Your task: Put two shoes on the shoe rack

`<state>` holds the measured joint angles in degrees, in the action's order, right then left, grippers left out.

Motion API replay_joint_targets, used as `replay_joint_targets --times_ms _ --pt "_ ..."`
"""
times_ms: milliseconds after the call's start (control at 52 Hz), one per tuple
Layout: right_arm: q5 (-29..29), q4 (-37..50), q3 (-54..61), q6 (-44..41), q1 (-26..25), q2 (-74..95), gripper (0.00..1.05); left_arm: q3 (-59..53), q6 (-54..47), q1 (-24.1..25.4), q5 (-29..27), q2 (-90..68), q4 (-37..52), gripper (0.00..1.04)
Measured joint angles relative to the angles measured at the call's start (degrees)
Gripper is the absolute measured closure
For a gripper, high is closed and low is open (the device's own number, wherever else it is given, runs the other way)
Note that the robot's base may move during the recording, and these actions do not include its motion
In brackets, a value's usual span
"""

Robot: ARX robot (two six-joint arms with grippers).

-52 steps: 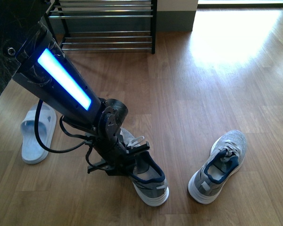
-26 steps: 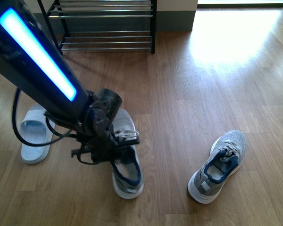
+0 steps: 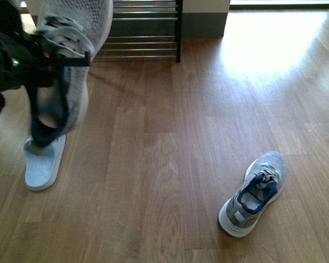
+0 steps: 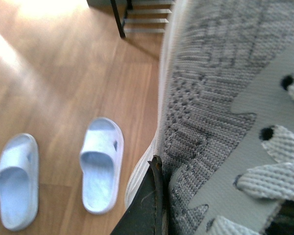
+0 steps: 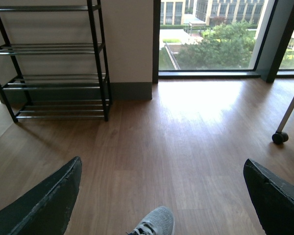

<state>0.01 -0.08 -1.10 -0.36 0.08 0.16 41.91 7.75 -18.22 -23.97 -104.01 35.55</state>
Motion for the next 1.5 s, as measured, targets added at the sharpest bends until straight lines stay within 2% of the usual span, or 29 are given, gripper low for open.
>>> replay_joint_targets --times_ms 135,192,250,500,1500 --pt "0.02 0.00 0.00 0.00 0.00 0.00 0.09 -9.73 -5.07 -3.19 -6.32 10.36 8.92 1.03" --pt "0.02 0.00 0.00 0.00 0.00 0.00 0.09 -15.45 -9.88 -5.64 -12.13 15.26 15.58 1.03" --pt "0.02 0.00 0.00 0.00 0.00 0.00 0.09 -17.92 -12.24 -6.47 -13.99 17.64 18.18 1.03" --pt "0.02 0.00 0.00 0.00 0.00 0.00 0.09 -18.40 -15.04 -6.47 -14.14 18.10 18.56 1.03" --pt "0.17 0.00 0.00 0.00 0.00 0.00 0.09 -18.43 -15.28 -6.73 -14.01 18.10 18.56 1.03"
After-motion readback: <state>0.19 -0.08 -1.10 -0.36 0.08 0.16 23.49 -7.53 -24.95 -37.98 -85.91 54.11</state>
